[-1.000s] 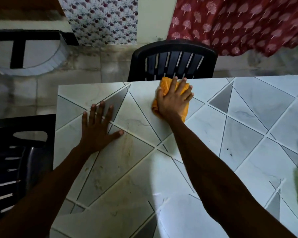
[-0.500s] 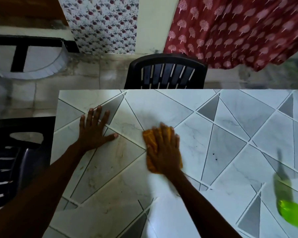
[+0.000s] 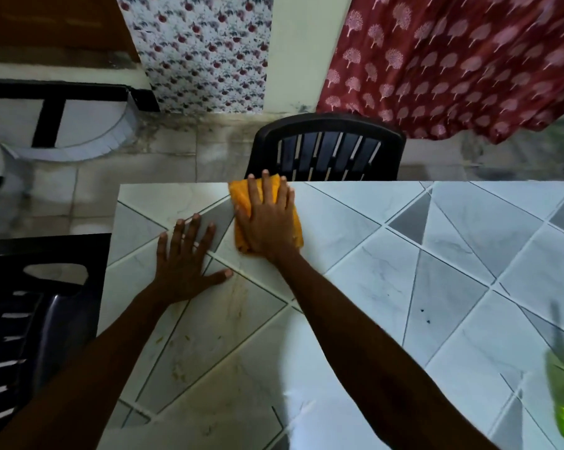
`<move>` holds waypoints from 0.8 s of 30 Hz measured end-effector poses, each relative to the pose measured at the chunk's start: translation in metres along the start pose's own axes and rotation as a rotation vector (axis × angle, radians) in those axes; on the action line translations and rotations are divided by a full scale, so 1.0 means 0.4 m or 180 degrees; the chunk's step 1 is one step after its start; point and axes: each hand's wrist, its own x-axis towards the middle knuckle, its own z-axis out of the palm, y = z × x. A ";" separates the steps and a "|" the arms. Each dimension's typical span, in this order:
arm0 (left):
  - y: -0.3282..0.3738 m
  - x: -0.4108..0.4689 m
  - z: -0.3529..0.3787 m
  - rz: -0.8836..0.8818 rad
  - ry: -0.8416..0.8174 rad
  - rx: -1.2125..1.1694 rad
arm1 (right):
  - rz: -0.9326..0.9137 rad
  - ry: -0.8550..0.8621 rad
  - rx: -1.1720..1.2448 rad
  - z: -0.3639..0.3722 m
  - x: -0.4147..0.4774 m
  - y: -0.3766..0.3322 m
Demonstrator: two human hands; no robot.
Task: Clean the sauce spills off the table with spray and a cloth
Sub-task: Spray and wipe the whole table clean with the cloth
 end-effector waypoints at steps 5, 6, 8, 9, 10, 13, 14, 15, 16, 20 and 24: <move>0.018 0.009 -0.009 0.0058 0.0059 -0.0021 | 0.0148 0.0143 -0.0083 0.012 -0.313 0.174; 0.021 0.013 -0.014 0.0026 0.0007 -0.0057 | 0.0381 0.0161 -0.0107 0.010 -0.376 0.220; 0.028 0.011 -0.023 -0.0048 -0.0145 -0.0063 | 0.0889 0.0139 -0.0131 -0.005 -0.492 0.313; 0.031 0.006 -0.023 -0.0080 -0.0210 -0.0045 | 0.1105 0.0073 -0.0109 -0.021 -0.535 0.350; 0.033 0.004 -0.021 -0.0096 -0.0222 -0.0043 | 0.1261 -0.0012 -0.0081 -0.034 -0.556 0.381; 0.035 -0.005 -0.011 -0.0079 -0.0073 -0.0050 | 0.1588 -0.0103 -0.0100 -0.062 -0.504 0.427; 0.034 -0.006 -0.013 -0.0052 -0.0036 -0.0044 | 0.1771 -0.0040 -0.0050 -0.070 -0.451 0.433; 0.035 -0.005 -0.013 -0.0004 -0.0020 -0.0038 | 0.1967 0.0016 0.0036 -0.079 -0.389 0.438; 0.035 -0.005 -0.013 0.0058 -0.0011 -0.0032 | 0.2112 0.0058 0.0105 -0.089 -0.325 0.441; 0.028 0.007 0.009 -0.0014 -0.0042 -0.0033 | 0.2079 0.0178 0.0138 -0.106 -0.073 0.397; 0.028 0.013 0.015 0.0013 0.0084 0.0044 | 0.1501 0.0056 0.0159 -0.067 0.076 0.197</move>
